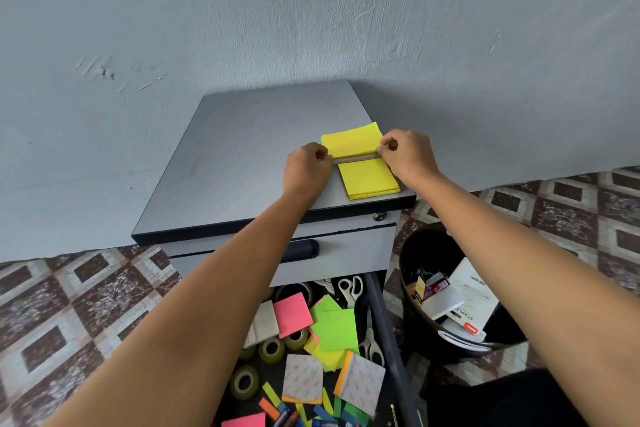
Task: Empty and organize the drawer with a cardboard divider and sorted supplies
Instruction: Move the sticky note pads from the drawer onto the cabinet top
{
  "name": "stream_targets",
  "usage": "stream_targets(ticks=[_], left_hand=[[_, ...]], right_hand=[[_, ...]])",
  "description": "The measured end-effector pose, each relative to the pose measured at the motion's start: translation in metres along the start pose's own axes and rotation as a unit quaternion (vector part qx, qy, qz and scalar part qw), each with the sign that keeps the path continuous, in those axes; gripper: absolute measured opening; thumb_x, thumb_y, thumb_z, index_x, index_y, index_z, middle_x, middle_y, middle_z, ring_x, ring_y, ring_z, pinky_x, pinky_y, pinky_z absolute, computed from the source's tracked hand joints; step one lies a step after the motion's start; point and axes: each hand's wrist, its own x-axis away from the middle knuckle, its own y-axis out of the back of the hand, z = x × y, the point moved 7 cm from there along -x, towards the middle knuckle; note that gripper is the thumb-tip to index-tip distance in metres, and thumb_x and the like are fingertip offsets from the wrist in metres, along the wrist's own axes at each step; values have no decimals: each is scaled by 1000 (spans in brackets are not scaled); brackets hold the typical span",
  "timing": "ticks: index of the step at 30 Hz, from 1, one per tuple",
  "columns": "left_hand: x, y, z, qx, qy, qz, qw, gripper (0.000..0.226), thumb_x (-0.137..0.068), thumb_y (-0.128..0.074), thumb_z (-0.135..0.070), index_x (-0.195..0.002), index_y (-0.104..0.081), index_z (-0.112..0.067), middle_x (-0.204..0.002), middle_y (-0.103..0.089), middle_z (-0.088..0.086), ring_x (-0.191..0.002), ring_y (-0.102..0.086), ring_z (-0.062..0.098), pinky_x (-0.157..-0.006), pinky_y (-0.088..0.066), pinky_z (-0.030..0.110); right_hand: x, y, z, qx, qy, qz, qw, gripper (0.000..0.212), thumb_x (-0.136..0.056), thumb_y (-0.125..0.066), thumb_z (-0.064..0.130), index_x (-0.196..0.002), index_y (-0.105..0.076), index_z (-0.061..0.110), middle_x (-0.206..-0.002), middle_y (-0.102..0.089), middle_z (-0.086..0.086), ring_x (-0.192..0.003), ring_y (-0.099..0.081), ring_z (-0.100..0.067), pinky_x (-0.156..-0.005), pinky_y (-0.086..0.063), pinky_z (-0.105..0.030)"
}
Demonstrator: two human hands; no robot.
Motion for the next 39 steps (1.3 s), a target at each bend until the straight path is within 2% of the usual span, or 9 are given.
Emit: stream_targets(ticks=[8, 12, 16, 18, 22, 24, 27, 33, 39], left_hand=[[42, 29, -8, 29, -97, -8, 995, 30, -87, -63, -18, -116, -63, -9, -112, -60, 5, -97, -57, 13, -75, -39, 8], [102, 48, -1, 60, -158, -23, 985, 22, -86, -63, -12, -107, -66, -5, -98, -60, 1, -82, -54, -3, -72, -40, 2], [163, 31, 42, 24, -169, 61, 983, 27, -89, -54, -26, -104, -67, -7, -91, -61, -2, -80, -55, -2, -72, -42, 5], [190, 11, 80, -6, -138, 122, 983, 27, -89, -53, -25, -103, -68, -8, -90, -64, 1, -81, -56, 4, -72, -42, 10], [228, -23, 160, -73, 9, 238, 969, 23, -93, -53, -15, -111, -66, -10, -103, -64, 4, -94, -60, 16, -82, -46, 24], [239, -36, 188, -104, 54, 281, 953, 25, -94, -50, -18, -113, -64, -11, -108, -63, 5, -98, -59, 20, -84, -47, 32], [248, -50, 215, -132, 99, 316, 934, 29, -95, -47, -21, -118, -62, -11, -116, -60, 5, -104, -57, 22, -83, -47, 32], [256, -81, 245, -179, 102, 365, 908, 37, -94, -48, -23, -129, -52, -12, -130, -48, 8, -116, -49, 29, -91, -45, 39], [263, -103, 253, -287, 27, 425, 858, 54, -94, -47, -30, -142, -30, -13, -146, -28, 7, -136, -28, 25, -104, -31, 41]], right_hand=[[52, 21, 14, -106, 12, -7, 994, 15, -87, -64, 18, -100, -70, 12, -101, -66, -11, -93, -61, -22, -83, -46, -24], [110, 24, 28, -168, 28, 35, 985, 15, -87, -65, 16, -100, -70, 12, -95, -67, -1, -79, -59, 3, -69, -38, 0], [173, -7, 27, -213, 27, 123, 969, 13, -85, -66, 12, -97, -68, 18, -83, -62, 15, -75, -55, 17, -69, -38, 1], [202, -42, 13, -199, 4, 195, 960, 14, -86, -65, 15, -99, -69, 17, -84, -62, 16, -77, -57, 13, -71, -40, -1], [253, -117, -27, -141, -69, 336, 929, 17, -89, -62, 18, -103, -69, 13, -95, -67, 3, -87, -61, -6, -70, -43, -4], [271, -148, -45, -107, -95, 380, 914, 20, -91, -60, 20, -106, -68, 11, -100, -67, -1, -94, -61, -10, -71, -43, -8], [286, -188, -63, -35, -96, 422, 901, 24, -91, -59, 21, -110, -66, 8, -106, -67, -5, -99, -62, -16, -76, -44, -19], [294, -230, -78, 88, -53, 437, 894, 34, -91, -56, 25, -124, -58, 16, -118, -54, -11, -111, -52, -29, -88, -43, -33], [289, -233, -91, 184, -46, 419, 888, 39, -90, -53, 16, -129, -45, 15, -125, -40, -13, -116, -40, -34, -92, -41, -41]])
